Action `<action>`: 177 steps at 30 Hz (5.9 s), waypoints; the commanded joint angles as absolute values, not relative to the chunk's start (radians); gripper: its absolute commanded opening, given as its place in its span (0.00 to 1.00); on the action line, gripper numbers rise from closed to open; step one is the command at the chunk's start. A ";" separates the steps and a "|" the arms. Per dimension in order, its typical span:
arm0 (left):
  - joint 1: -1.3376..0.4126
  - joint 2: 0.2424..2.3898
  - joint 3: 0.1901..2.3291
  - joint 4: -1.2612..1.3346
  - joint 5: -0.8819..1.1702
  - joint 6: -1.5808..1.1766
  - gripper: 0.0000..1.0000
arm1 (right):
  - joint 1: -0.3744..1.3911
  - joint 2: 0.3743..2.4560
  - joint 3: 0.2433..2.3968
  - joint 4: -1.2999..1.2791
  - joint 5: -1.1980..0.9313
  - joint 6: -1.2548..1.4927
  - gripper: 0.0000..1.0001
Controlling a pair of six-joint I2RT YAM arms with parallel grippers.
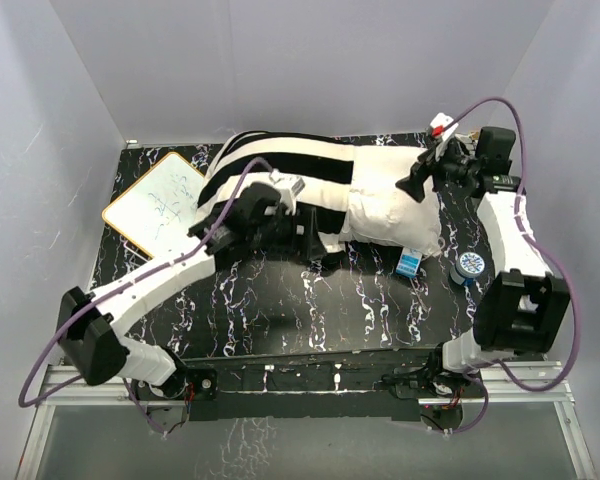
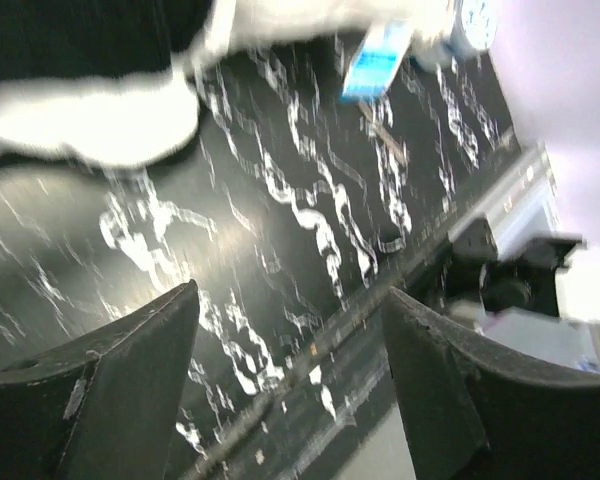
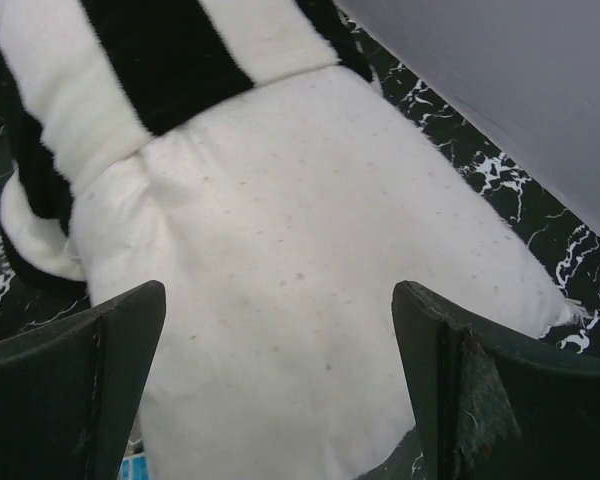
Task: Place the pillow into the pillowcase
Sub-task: Stuff the pillow into the pillowcase.
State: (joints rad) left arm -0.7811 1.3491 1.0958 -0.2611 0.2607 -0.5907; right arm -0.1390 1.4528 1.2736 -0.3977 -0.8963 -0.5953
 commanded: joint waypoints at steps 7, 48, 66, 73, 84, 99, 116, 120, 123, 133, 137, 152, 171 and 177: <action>-0.770 1.973 2.129 -0.649 -0.183 -0.181 0.85 | -0.161 1.924 1.645 -0.365 -1.043 -0.412 0.99; -0.858 1.958 1.609 0.304 0.556 -0.661 0.00 | 0.044 1.481 0.720 0.928 -1.047 0.670 0.11; -0.844 1.985 1.068 0.605 0.572 -0.750 0.00 | -0.273 1.650 1.482 -1.030 -0.996 -1.050 1.00; -0.844 1.949 1.140 0.526 0.555 -0.705 0.00 | -0.199 1.767 1.330 -1.082 -1.051 -1.142 0.88; -0.875 2.177 2.180 0.143 0.635 -0.631 0.00 | -0.130 1.508 1.129 0.341 -1.212 0.342 0.08; -0.980 2.135 1.872 0.715 0.618 -1.045 0.00 | 0.041 1.490 0.839 0.956 -0.662 0.714 0.08; -0.908 2.158 1.095 0.976 0.572 -1.105 0.00 | -0.263 1.419 1.123 -0.389 -1.080 -0.441 0.84; -0.900 2.162 1.086 0.987 0.572 -1.104 0.00 | -0.427 1.425 1.278 -0.755 -1.111 -0.661 0.98; -0.892 2.138 1.082 0.973 0.567 -1.089 0.00 | -0.438 1.463 1.257 -0.916 -1.074 -0.777 0.98; -0.885 2.102 1.258 0.815 0.590 -1.024 0.00 | -0.258 1.536 1.025 -0.787 -1.069 -0.591 0.91; -0.897 2.085 1.454 0.691 0.622 -0.987 0.00 | -0.141 1.646 1.057 -0.508 -1.088 -0.321 0.35; -1.035 2.175 2.318 0.194 0.697 -0.855 0.00 | -0.144 1.476 1.106 1.308 -0.851 1.313 0.08; -1.113 1.790 1.583 0.341 0.531 -0.836 0.00 | -0.173 1.526 1.105 0.829 -0.895 0.783 0.08; -0.823 1.842 1.199 0.645 0.606 -0.974 0.00 | -0.102 1.425 0.871 0.627 -0.946 0.518 0.09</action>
